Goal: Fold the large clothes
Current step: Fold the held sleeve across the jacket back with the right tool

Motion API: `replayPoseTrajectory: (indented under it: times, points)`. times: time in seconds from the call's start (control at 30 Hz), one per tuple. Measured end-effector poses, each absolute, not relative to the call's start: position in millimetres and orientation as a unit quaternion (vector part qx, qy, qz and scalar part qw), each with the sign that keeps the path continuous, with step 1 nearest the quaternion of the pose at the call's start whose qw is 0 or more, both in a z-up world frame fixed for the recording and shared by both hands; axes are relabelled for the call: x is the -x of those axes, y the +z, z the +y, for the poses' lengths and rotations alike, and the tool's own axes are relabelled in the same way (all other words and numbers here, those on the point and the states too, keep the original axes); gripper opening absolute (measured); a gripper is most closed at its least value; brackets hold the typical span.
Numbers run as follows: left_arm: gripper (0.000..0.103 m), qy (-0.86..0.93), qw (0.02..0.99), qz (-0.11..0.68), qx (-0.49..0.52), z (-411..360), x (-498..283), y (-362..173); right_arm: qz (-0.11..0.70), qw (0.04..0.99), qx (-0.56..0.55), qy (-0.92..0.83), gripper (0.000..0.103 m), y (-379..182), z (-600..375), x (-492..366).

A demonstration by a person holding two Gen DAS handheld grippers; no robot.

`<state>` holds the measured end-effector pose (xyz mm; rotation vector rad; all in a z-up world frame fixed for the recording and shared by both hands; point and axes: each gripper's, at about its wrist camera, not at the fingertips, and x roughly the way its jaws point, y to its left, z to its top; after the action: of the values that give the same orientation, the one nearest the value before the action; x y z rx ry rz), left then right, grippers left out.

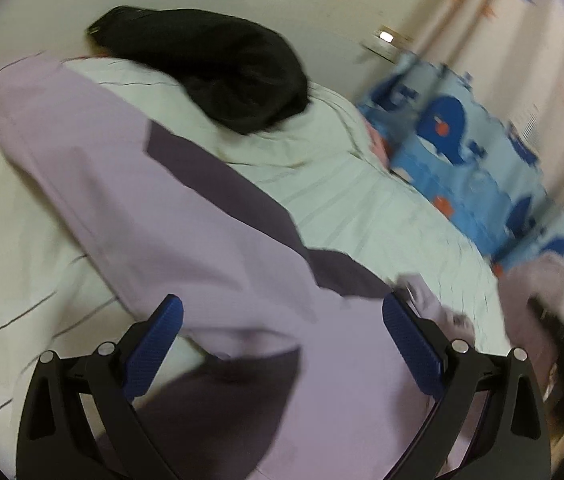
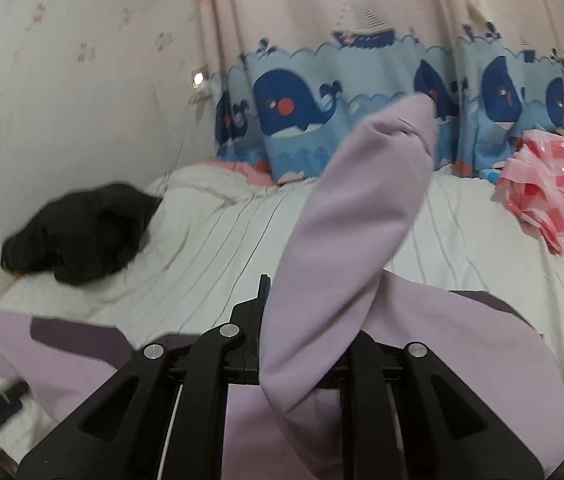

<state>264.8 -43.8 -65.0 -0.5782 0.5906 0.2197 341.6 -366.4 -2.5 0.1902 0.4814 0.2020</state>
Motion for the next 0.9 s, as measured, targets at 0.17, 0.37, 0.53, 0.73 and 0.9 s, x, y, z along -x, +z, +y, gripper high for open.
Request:
replayPoseTrajectory:
  times: [0.17, 0.37, 0.53, 0.73, 0.9]
  points:
    - [0.096, 0.130, 0.899, 0.273, 0.316, -20, -261, -64, 0.269, 0.953, -0.077, 0.115, 0.014, -41, -322, -349]
    - [0.096, 0.125, 0.895, 0.273, 0.330, -13, -260, -65, 0.380, 0.906, -0.006, 0.185, 0.046, -113, -259, -354]
    - [0.096, 0.122, 0.886, 0.277, 0.350, -6, -259, -68, 0.408, 0.889, -0.004, 0.209, 0.047, -130, -251, -349]
    - [0.096, 0.117, 0.882, 0.281, 0.360, -4, -260, -71, 0.388, 0.900, 0.005, 0.200, 0.054, -119, -251, -346]
    - [0.096, 0.114, 0.880, 0.285, 0.364, -3, -262, -71, 0.406, 0.893, 0.091, 0.173, 0.063, -133, -216, -350]
